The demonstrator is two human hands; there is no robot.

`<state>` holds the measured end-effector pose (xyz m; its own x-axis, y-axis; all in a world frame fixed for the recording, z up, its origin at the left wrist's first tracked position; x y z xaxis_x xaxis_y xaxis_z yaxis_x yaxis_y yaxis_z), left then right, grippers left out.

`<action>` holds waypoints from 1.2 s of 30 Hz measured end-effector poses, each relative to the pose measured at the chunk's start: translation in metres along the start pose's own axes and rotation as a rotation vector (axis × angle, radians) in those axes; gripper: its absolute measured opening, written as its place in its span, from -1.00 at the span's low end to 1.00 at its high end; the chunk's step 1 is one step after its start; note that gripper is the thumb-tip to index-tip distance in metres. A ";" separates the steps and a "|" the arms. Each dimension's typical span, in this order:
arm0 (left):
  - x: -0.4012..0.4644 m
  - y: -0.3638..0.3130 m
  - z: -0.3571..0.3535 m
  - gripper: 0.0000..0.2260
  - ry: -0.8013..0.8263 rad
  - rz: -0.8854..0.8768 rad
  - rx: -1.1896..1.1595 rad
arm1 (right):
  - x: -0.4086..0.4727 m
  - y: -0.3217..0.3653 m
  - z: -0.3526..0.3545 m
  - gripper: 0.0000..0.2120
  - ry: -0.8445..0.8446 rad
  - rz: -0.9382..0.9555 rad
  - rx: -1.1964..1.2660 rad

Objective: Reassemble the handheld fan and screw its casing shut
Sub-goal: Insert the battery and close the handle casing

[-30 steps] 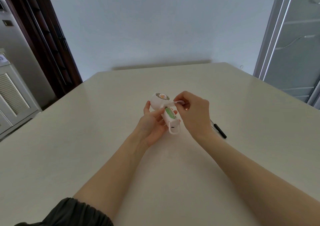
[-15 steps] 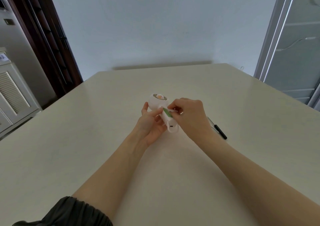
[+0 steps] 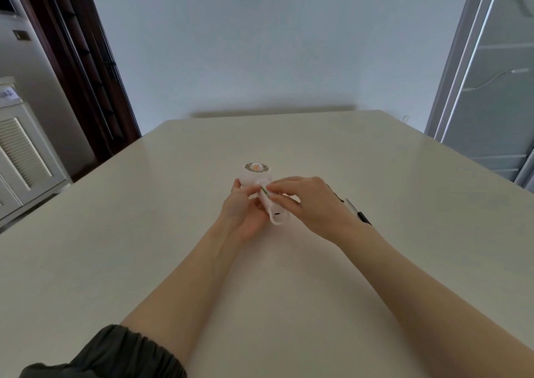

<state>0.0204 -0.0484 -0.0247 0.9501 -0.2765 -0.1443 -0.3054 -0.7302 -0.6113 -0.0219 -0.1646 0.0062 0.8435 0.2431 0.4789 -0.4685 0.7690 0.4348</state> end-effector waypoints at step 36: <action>0.001 0.000 -0.002 -0.41 0.019 -0.127 0.415 | -0.007 -0.011 -0.023 -0.66 0.226 -0.788 1.002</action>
<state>0.0214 -0.0498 -0.0234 0.9761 -0.2145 -0.0356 -0.1305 -0.4470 -0.8850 -0.0162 -0.1610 -0.0197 0.9599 0.0992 -0.2623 0.2638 -0.0020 0.9646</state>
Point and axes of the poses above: each hand's wrist, its own x-axis towards the middle knuckle, its own z-axis out of the back of the hand, y = z × x, the point moved 4 cm from there along x, towards the middle knuckle, and after that the axes turned 7 degrees about -x, right-handed, at the moved point
